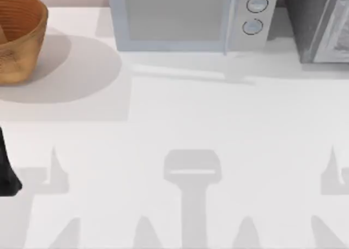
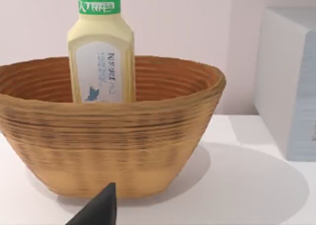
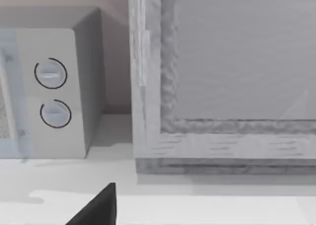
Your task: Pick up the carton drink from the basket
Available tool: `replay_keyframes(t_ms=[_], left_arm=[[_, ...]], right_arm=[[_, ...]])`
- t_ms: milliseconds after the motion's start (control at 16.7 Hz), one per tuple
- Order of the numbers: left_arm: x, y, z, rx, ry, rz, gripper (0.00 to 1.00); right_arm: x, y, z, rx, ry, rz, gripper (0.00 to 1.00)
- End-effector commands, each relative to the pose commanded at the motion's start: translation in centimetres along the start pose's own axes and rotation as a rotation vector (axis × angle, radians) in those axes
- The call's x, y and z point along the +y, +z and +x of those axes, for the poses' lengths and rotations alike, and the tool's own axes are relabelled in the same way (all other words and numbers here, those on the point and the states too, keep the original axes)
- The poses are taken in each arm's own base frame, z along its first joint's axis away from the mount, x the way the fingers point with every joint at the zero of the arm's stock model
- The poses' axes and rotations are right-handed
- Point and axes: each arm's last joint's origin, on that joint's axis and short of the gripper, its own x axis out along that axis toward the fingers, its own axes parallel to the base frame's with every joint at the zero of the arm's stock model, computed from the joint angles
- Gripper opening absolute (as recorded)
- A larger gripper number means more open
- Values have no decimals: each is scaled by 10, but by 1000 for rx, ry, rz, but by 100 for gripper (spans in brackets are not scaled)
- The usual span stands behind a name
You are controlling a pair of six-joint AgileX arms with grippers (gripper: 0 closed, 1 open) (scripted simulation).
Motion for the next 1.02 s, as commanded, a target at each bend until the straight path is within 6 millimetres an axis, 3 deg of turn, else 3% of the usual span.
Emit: replay_keyframes(t_ms=[300, 600, 780, 1020], left_arm=[[0, 4, 3, 12, -4, 6, 100], [3, 34, 22, 8, -9, 9, 100], [7, 59, 49, -19, -8, 7, 100], [19, 82, 104, -53, -5, 7, 100]], right_arm=[[0, 0, 0, 0, 0, 0, 100], [0, 0, 0, 0, 0, 0, 100], [0, 0, 0, 0, 0, 0, 100], [0, 0, 0, 0, 0, 0, 100]])
